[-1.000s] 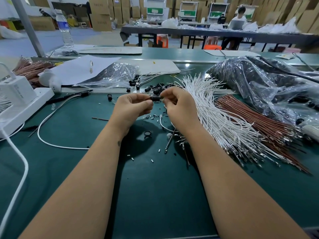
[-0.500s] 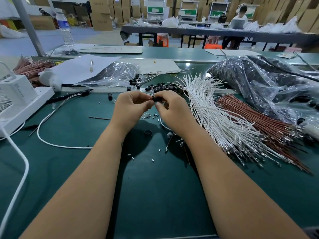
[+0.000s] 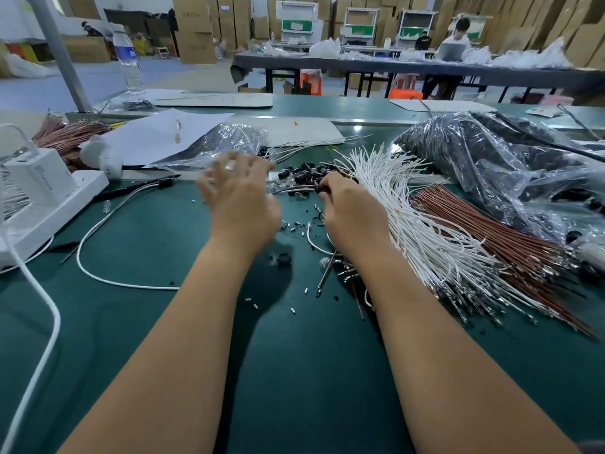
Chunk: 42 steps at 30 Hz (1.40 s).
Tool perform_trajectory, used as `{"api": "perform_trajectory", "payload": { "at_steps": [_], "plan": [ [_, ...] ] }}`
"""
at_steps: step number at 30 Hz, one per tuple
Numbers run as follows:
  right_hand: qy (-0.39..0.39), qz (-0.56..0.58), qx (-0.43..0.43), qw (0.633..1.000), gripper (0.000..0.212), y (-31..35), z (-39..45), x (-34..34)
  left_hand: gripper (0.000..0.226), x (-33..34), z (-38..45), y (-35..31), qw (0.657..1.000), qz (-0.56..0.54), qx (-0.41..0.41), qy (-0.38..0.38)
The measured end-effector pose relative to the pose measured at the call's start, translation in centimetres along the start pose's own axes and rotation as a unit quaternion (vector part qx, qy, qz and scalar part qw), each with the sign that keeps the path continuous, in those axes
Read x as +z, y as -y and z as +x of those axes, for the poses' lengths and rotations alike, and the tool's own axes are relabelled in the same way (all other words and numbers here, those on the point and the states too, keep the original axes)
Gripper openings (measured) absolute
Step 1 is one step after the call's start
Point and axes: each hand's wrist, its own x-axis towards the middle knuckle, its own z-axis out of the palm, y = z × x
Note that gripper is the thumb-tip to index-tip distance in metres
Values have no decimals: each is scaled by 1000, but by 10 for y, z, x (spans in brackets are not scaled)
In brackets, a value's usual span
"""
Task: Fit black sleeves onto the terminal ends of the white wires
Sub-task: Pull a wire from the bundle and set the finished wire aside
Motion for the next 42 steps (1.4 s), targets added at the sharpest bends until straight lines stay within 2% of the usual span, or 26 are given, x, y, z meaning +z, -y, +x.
{"api": "perform_trajectory", "payload": {
  "at_steps": [2,4,7,11,13,15,17,19,20,22,25,29,31,35,38,42],
  "plan": [
    [9,56,-27,998,15,5,-1,0,40,3,-2,-13,992,-53,110,25],
    [16,79,-44,996,15,8,-1,-1,33,3,-2,-16,989,-83,121,13],
    [20,49,-37,998,13,7,0,-1,33,-2,3,-7,996,-77,35,-17],
    [14,57,19,998,14,-3,3,-6,35,-9,3,16,995,18,-97,-12],
    [18,56,25,998,14,-5,3,-5,33,-8,1,18,989,51,-135,2],
    [24,61,15,998,12,-2,1,-3,30,-5,2,16,992,52,-116,13],
    [31,77,-2,997,12,3,0,-1,29,-4,3,9,998,-35,-27,33],
    [35,81,-25,996,11,6,-2,0,32,-3,2,-2,988,-109,83,72],
    [37,75,-35,996,11,8,-2,1,31,-3,1,-6,983,-120,109,83],
    [37,53,-38,997,11,8,-1,1,25,-3,2,-6,986,-126,85,73],
    [21,28,2,999,11,3,2,1,16,-5,5,8,991,-124,-14,39],
    [28,14,21,999,14,-2,0,2,18,-5,4,17,993,-73,-81,48],
    [26,38,9,999,14,1,-1,2,21,-3,2,11,995,-64,-57,44],
    [26,102,-35,994,13,8,-4,2,19,1,-3,-13,984,-153,64,61],
    [19,106,-38,993,13,9,-4,1,15,4,-1,-14,981,-175,62,47],
    [15,111,-19,994,14,7,-4,4,13,4,-1,-7,982,-184,12,49]
  ]
}}
